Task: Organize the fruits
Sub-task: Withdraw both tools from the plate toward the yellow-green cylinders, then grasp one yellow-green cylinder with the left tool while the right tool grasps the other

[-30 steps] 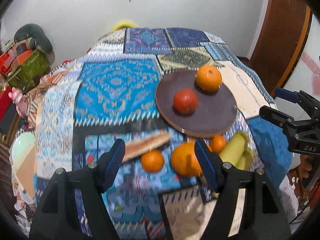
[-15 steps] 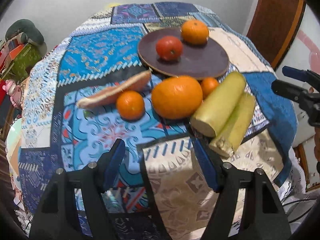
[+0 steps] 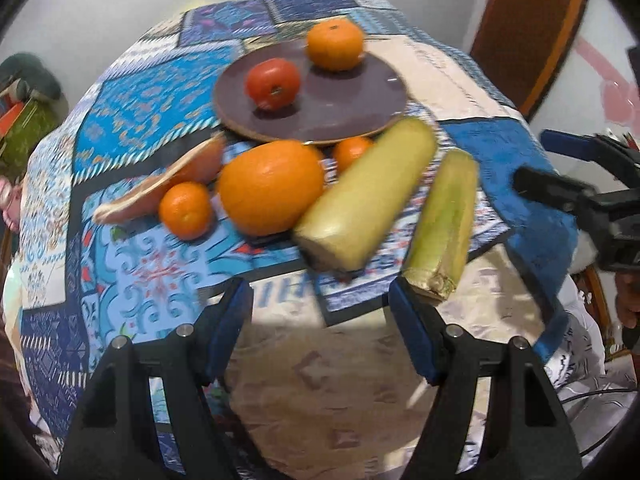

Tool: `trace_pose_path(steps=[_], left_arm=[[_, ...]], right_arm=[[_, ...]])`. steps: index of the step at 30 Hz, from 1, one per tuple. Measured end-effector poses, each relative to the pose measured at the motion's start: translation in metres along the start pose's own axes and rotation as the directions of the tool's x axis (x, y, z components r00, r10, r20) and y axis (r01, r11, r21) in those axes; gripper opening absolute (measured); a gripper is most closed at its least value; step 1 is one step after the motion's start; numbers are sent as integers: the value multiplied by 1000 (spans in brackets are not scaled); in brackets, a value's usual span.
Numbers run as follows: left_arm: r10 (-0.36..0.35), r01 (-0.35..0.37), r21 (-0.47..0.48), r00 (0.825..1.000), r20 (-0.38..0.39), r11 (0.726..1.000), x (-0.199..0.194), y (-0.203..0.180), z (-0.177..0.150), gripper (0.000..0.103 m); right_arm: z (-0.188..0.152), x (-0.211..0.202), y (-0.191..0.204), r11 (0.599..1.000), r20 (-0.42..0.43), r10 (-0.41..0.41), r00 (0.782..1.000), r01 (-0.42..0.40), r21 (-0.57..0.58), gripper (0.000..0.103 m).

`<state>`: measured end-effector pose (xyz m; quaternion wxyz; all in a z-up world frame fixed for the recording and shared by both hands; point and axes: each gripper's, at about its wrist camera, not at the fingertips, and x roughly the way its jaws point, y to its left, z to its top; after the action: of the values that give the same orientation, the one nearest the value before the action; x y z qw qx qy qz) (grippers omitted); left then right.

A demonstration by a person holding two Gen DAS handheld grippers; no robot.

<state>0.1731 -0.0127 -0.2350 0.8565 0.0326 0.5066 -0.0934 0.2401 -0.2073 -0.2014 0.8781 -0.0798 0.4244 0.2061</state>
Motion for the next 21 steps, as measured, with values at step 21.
trace_pose_path(steps=[21], left_arm=[[-30,33,-40,996,80,999,-22,35,-2,71]], right_arm=[[-5,38,49,990,-119,143,982,-143,14,90]])
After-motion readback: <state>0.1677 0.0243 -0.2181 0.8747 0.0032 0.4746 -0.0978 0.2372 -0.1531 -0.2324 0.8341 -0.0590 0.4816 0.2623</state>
